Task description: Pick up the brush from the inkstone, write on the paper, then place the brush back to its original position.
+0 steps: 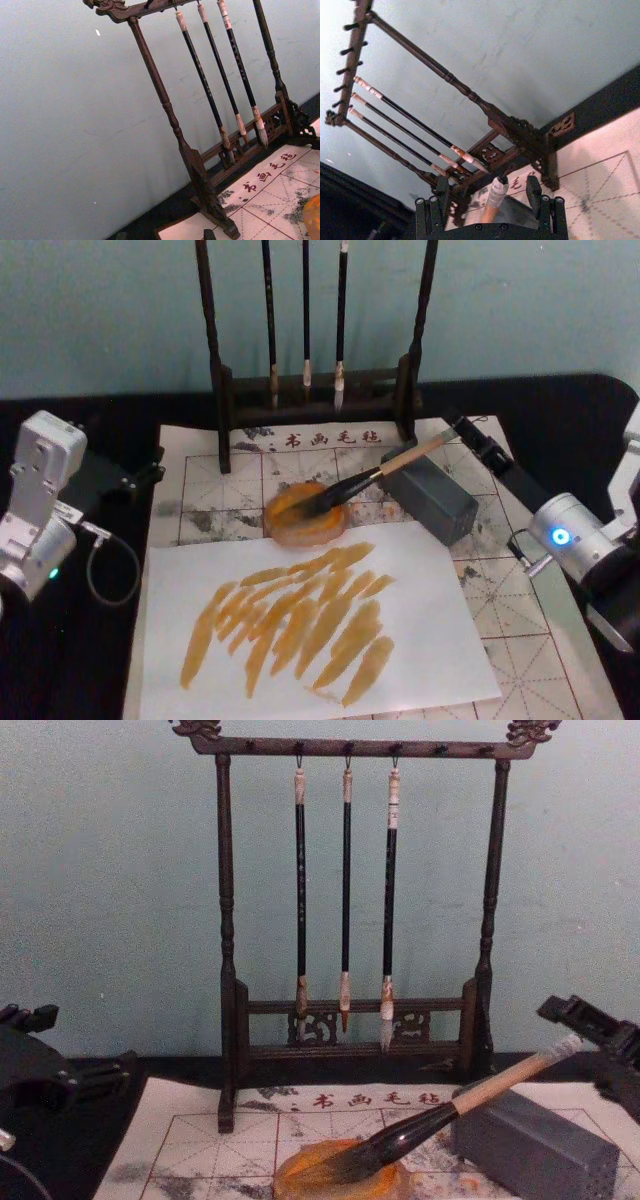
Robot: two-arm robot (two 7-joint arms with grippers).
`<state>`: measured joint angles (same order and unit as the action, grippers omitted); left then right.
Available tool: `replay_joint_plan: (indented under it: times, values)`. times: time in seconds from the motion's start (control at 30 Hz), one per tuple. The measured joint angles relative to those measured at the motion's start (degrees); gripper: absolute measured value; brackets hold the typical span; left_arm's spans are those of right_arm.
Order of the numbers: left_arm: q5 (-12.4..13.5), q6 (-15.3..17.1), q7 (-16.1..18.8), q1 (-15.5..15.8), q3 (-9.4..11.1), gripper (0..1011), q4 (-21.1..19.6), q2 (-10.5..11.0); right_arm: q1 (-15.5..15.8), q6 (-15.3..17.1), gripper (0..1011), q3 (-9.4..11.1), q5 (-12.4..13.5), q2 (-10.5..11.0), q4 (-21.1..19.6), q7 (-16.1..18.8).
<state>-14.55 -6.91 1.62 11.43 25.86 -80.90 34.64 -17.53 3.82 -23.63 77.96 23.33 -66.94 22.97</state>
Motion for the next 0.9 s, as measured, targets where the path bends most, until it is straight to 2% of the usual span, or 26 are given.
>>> replay_joint_plan:
  times: [0.07,0.23,0.27,0.37,0.47,0.57,0.63,0.67,0.8,0.9]
  values:
    - [0.0,0.0,0.0,0.0,0.0,1001,0.0,0.0,0.54,-0.78,1000,0.09,-1.13,0.72,-0.94,-0.29]
    - [0.0,0.0,0.0,0.0,0.0,1001,0.0,0.0,2.71,-3.7,1000,0.07,-6.94,4.31,-3.88,-0.61]
    - [0.0,0.0,0.0,0.0,0.0,1001,0.0,0.0,2.71,-3.7,1000,0.07,-6.94,4.31,-3.88,-0.61]
    - [0.0,0.0,0.0,0.0,0.0,1001,0.0,0.0,3.93,-5.39,1000,-0.17,-10.92,6.81,-5.55,-0.82]
    - [0.0,0.0,0.0,0.0,0.0,1001,0.0,0.0,4.55,-6.28,1000,-0.55,-13.75,8.35,-6.42,-1.28]
    - [0.0,0.0,0.0,0.0,0.0,1001,0.0,0.0,5.1,-7.29,1000,-1.41,-18.48,10.36,-7.38,-2.85]
    - [0.0,0.0,0.0,0.0,0.0,1001,0.0,0.0,5.17,-7.41,1000,-1.58,-19.33,10.65,-7.49,-3.24]
    - [0.0,0.0,0.0,0.0,0.0,1001,0.0,0.0,5.26,-7.63,1000,-1.88,-20.99,11.1,-7.59,-4.04]
    - [0.0,0.0,0.0,0.0,0.0,1001,0.0,0.0,5.45,-8.38,1000,-2.24,-24.55,11.47,-7.52,-6.09]
    - [0.0,0.0,0.0,0.0,0.0,1001,0.0,0.0,5.45,-8.71,1000,-2.26,-25.78,11.36,-7.2,-6.85]
